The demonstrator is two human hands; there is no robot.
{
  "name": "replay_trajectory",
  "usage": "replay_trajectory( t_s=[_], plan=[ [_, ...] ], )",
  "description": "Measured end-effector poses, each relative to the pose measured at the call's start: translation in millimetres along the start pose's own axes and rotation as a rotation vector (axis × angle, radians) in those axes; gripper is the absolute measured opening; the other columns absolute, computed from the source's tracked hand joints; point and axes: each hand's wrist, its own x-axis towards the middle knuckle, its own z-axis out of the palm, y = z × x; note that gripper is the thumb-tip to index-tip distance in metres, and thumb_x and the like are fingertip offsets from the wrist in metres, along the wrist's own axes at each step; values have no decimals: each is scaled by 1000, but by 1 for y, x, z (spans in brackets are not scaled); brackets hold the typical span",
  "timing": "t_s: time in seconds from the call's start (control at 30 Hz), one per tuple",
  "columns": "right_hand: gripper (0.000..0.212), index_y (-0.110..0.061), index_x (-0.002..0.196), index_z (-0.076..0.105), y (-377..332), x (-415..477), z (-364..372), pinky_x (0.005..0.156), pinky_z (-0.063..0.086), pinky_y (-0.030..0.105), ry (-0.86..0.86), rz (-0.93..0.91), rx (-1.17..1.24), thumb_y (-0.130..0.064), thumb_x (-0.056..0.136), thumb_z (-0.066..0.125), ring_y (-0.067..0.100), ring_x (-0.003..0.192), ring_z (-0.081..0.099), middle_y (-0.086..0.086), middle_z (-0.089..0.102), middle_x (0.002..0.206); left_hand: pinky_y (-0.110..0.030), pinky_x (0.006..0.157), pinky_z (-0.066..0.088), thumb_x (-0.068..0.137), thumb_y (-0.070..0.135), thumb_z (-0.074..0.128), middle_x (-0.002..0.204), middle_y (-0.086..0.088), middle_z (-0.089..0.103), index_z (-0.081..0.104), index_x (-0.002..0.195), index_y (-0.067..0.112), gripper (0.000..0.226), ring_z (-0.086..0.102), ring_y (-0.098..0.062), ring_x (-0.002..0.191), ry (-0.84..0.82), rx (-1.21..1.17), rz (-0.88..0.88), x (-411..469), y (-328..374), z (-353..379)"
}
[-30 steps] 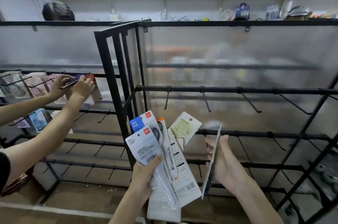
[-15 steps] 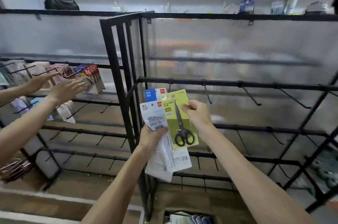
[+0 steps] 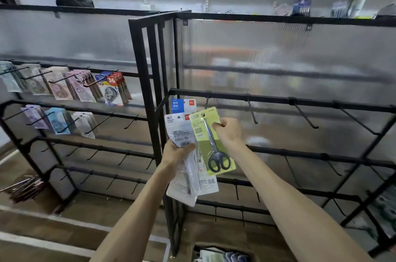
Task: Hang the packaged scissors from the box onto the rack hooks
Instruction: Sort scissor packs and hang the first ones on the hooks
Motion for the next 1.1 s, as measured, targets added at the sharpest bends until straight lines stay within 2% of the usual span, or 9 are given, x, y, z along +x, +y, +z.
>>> replay_trajectory(
  t_s=[0.13,0.27,0.4,0.53,0.67,0.8,0.87,0.97,1.1],
  plan=[
    [18,-6,104,70,8,-1,7,85,53,42,30,2,58,-17,101,56,25,92,65,11,71,100,-33,69,62,89,6,73,98,-5,78,68,111,7,23,77,-20,83,7,-7,-17,7,-3,-3],
    [29,-16,72,59,23,8,12,56,38,31,31,3,69,-17,101,55,15,59,45,2,54,64,-43,81,63,88,5,74,102,-7,78,68,113,6,26,77,-23,88,22,-20,-31,15,-6,-7],
    [18,-10,91,65,35,30,21,57,37,28,60,3,33,-21,101,55,16,65,50,8,64,76,-48,83,62,86,5,76,99,-6,78,69,110,7,24,77,-24,88,42,-31,-36,23,-8,-10],
    [30,-17,71,50,33,65,27,49,26,27,98,29,-35,-21,101,52,15,57,41,-4,45,62,-44,78,63,89,6,73,97,-6,78,69,105,8,17,77,-23,87,24,43,17,23,-11,-13],
    [34,-19,62,46,24,107,32,49,24,30,170,62,-124,-19,95,54,21,60,44,-1,48,61,-41,78,62,88,6,73,98,-4,78,69,105,11,18,77,-20,88,35,49,12,17,-19,-19],
    [19,-12,78,66,19,141,33,61,33,30,215,28,-209,-20,94,59,28,72,53,6,61,77,-25,70,59,88,6,74,99,2,77,69,105,15,20,75,-14,90,37,54,5,12,-22,-25],
    [18,-14,78,63,19,153,35,61,34,30,213,53,-186,-18,94,59,29,74,53,7,60,78,-21,66,58,89,5,73,99,3,77,69,106,16,21,75,-11,91,41,75,-6,10,-22,-28],
    [17,-13,81,63,23,165,38,52,29,30,224,77,-178,-19,95,58,31,75,54,7,58,78,-28,75,60,88,4,73,101,0,77,68,108,14,22,75,-13,93,42,97,-25,7,-21,-33],
    [17,-6,101,61,35,156,40,55,30,27,232,41,-157,-22,100,54,24,79,53,5,56,90,-38,82,62,88,4,72,99,-2,77,68,106,11,19,75,-19,93,57,113,-48,-1,-18,-36]
  ],
)
